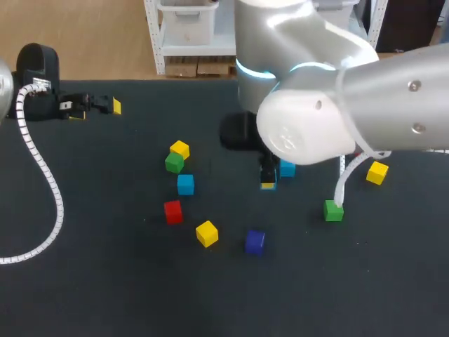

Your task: Place the blue cubes, place green cubes on the blue cubes, place the yellow cubes on the green cubes, then place the red cubes on the yellow cubes, and place purple cube on the red cubes.

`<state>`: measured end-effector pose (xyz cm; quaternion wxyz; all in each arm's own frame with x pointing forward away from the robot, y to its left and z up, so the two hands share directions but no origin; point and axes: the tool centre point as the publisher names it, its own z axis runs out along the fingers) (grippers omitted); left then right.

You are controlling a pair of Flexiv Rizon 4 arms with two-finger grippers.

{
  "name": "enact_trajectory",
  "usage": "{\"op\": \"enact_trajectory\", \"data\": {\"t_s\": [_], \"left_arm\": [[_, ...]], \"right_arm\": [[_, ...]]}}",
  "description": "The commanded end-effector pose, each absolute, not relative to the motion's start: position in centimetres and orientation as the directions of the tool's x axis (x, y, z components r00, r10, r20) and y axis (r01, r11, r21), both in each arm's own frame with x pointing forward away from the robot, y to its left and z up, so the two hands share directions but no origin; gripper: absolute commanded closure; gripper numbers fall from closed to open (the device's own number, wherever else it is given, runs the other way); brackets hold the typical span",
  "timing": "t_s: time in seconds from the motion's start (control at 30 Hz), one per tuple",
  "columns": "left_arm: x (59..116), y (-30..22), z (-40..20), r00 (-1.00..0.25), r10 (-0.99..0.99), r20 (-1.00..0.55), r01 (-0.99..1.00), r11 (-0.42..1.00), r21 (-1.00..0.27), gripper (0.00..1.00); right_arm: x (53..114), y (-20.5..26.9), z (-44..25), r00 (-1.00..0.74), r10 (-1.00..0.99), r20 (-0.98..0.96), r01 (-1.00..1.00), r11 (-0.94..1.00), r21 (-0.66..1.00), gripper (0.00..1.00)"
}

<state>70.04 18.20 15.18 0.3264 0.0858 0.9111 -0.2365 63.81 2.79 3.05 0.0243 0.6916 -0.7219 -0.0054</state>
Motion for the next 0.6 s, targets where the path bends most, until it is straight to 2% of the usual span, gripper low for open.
{"op": "enact_trajectory", "data": {"t_s": [0.03, 0.6], "left_arm": [[70.0, 18.4, 15.0, -0.768, 0.001, -0.641, 0.319, 0.868, -0.381, 0.0], [70.0, 18.4, 15.0, -0.768, 0.001, -0.641, 0.319, 0.868, -0.381, 0.0]], "right_arm": [[65.3, 2.8, 2.6, -0.041, -0.999, 0.024, -0.997, 0.042, 0.062, 0.86], [68.8, 2.4, 1.0, 0.009, -1.0, 0.028, -0.997, -0.006, 0.076, 0.82]]}}
